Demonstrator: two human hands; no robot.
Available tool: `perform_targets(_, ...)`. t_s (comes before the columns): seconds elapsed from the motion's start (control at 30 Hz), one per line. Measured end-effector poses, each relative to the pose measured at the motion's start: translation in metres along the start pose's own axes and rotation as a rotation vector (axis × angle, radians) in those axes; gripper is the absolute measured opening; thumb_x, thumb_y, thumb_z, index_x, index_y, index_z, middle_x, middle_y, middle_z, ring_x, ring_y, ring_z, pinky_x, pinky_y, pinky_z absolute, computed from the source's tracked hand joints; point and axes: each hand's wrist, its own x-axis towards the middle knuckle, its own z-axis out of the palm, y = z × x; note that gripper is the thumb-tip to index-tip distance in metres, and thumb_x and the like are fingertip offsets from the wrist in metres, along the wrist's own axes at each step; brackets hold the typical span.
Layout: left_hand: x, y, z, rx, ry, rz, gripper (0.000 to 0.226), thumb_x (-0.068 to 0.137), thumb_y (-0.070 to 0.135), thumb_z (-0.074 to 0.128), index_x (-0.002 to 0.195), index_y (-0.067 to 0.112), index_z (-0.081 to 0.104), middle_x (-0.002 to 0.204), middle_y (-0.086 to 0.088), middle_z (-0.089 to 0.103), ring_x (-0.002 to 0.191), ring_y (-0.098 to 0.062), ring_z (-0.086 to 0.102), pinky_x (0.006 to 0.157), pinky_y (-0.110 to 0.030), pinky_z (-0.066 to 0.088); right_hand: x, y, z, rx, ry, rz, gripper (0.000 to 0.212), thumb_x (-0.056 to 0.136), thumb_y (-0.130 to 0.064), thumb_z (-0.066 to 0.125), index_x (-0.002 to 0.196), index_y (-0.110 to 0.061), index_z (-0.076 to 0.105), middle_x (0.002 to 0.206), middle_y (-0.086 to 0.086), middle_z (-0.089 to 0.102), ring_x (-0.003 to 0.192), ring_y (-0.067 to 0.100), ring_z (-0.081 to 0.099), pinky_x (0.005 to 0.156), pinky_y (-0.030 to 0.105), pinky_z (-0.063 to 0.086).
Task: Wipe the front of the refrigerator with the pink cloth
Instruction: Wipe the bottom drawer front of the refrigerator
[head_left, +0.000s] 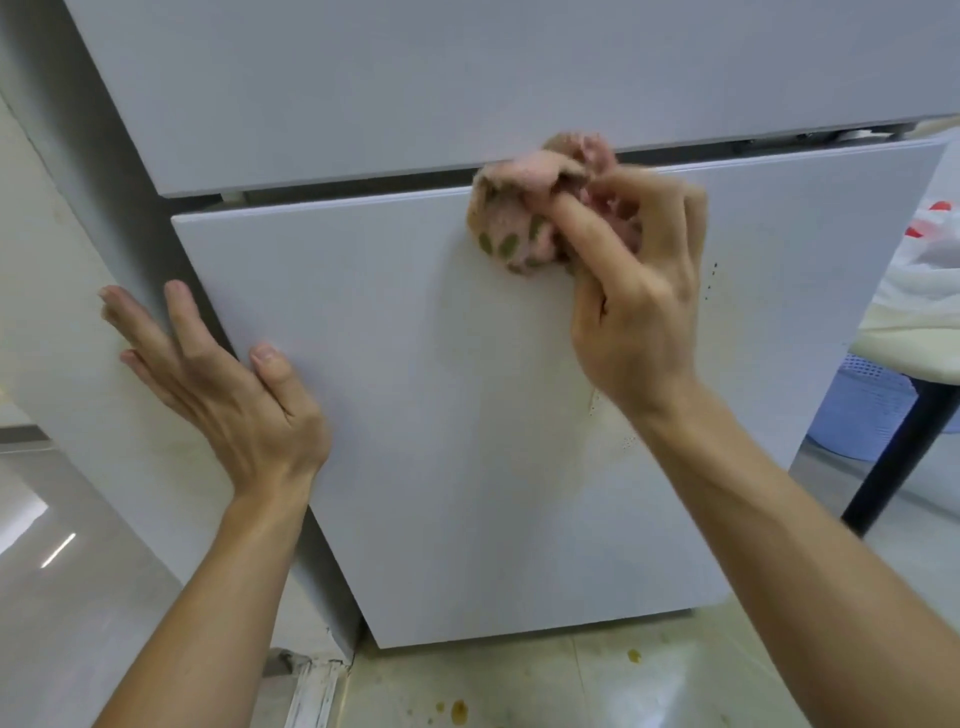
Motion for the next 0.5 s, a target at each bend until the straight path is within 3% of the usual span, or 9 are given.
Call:
perform_targets(0.13, -0.004, 0.010, -0.001, -0.008, -0.035, 0.027, 0.063, 0.101, 0.013, 0.042, 0.158, -0.009, 0.024, 0.164, -0.040, 0.014, 0.156, -0.055, 0.011, 0.128, -0.061, 0.006, -0.103, -0.002, 0.005, 0.001, -0.084, -0.054, 0.034, 0.094, 0.002, 0.065, 0.120, -0.020, 0.066, 0.126, 0.007, 0.052, 0.111, 0.029, 0.047, 0.088, 0.046, 0.050)
perform_targets(0.2, -0.010, 0.018, 0.003, -0.001, -0.067, 0.116, 0.063, 0.100, 0.014, 0.044, 0.157, -0.007, 0.027, 0.162, -0.042, 0.018, 0.154, -0.056, 0.014, 0.127, -0.062, 0.010, -0.165, 0.007, -0.005, -0.032, -0.230, -0.217, 0.038, 0.090, 0.000, 0.064, 0.118, -0.026, 0.065, 0.126, 0.004, 0.052, 0.113, 0.027, 0.048, 0.092, 0.043, 0.044)
perform_targets(0.3, -0.020, 0.027, 0.012, 0.008, -0.115, 0.238, 0.059, 0.101, 0.016, 0.045, 0.156, 0.001, 0.033, 0.162, -0.038, 0.023, 0.154, -0.054, 0.016, 0.128, -0.059, 0.010, -0.212, 0.016, -0.019, -0.045, -0.392, -0.282, 0.036, 0.091, -0.001, 0.061, 0.113, -0.029, 0.064, 0.126, 0.000, 0.053, 0.117, 0.022, 0.049, 0.101, 0.036, 0.034)
perform_targets(0.43, -0.027, 0.027, 0.015, 0.016, -0.138, 0.250, 0.057, 0.101, 0.015, 0.043, 0.156, 0.000, 0.037, 0.165, -0.033, 0.024, 0.155, -0.051, 0.018, 0.128, -0.060, 0.012, -0.170, 0.020, -0.026, -0.022, -0.408, -0.333, 0.044, 0.086, 0.004, 0.069, 0.117, -0.027, 0.064, 0.127, 0.001, 0.054, 0.112, 0.024, 0.054, 0.092, 0.038, 0.041)
perform_targets(0.5, -0.025, 0.028, 0.014, 0.029, -0.136, 0.253, 0.059, 0.100, 0.015, 0.045, 0.156, -0.001, 0.036, 0.165, -0.033, 0.023, 0.155, -0.052, 0.017, 0.127, -0.062, 0.012, -0.113, 0.028, -0.027, 0.010, -0.292, -0.220, 0.026, 0.100, -0.005, 0.065, 0.117, -0.024, 0.069, 0.124, 0.001, 0.061, 0.107, 0.026, 0.059, 0.089, 0.043, 0.050)
